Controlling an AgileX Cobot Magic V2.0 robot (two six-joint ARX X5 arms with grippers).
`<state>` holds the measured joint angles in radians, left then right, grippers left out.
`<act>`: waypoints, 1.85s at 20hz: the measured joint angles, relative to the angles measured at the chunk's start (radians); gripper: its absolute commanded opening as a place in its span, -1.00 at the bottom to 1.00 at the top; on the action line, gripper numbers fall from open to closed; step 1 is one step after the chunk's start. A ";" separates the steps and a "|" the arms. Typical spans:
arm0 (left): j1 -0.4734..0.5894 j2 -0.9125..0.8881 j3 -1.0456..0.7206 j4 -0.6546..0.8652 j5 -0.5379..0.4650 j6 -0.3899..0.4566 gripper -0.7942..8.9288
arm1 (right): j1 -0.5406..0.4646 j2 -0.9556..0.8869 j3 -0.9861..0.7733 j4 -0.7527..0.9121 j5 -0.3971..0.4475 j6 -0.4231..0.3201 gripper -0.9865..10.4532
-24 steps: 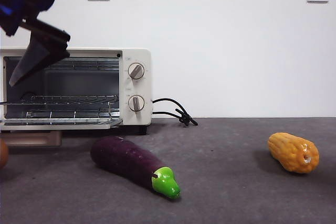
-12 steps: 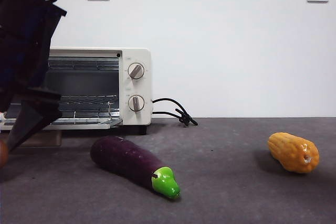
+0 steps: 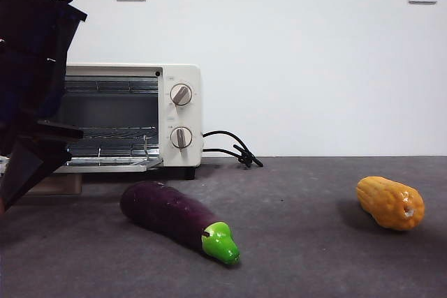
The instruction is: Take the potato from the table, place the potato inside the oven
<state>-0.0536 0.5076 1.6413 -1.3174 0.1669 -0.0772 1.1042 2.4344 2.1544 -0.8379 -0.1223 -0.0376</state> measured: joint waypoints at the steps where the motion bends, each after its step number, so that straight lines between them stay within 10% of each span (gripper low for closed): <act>1: 0.000 0.000 0.000 0.000 0.000 0.001 -0.85 | 0.000 -0.001 0.006 -0.010 0.001 0.003 -0.84; 12: 0.000 0.000 0.000 0.000 -0.080 0.016 -0.85 | -0.042 -0.116 0.266 0.019 0.227 -0.015 -0.84; 23: 0.000 0.105 0.000 0.000 -0.083 0.033 -0.85 | -0.258 -0.109 0.261 0.075 0.187 -0.019 -0.84; 37: 0.000 0.174 0.000 0.000 -0.032 0.031 -0.85 | -0.292 -0.023 0.261 0.160 0.119 -0.007 -0.84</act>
<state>-0.0536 0.6811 1.6413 -1.3170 0.1349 -0.0460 0.8124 2.4111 2.4157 -0.6781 -0.0029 -0.0444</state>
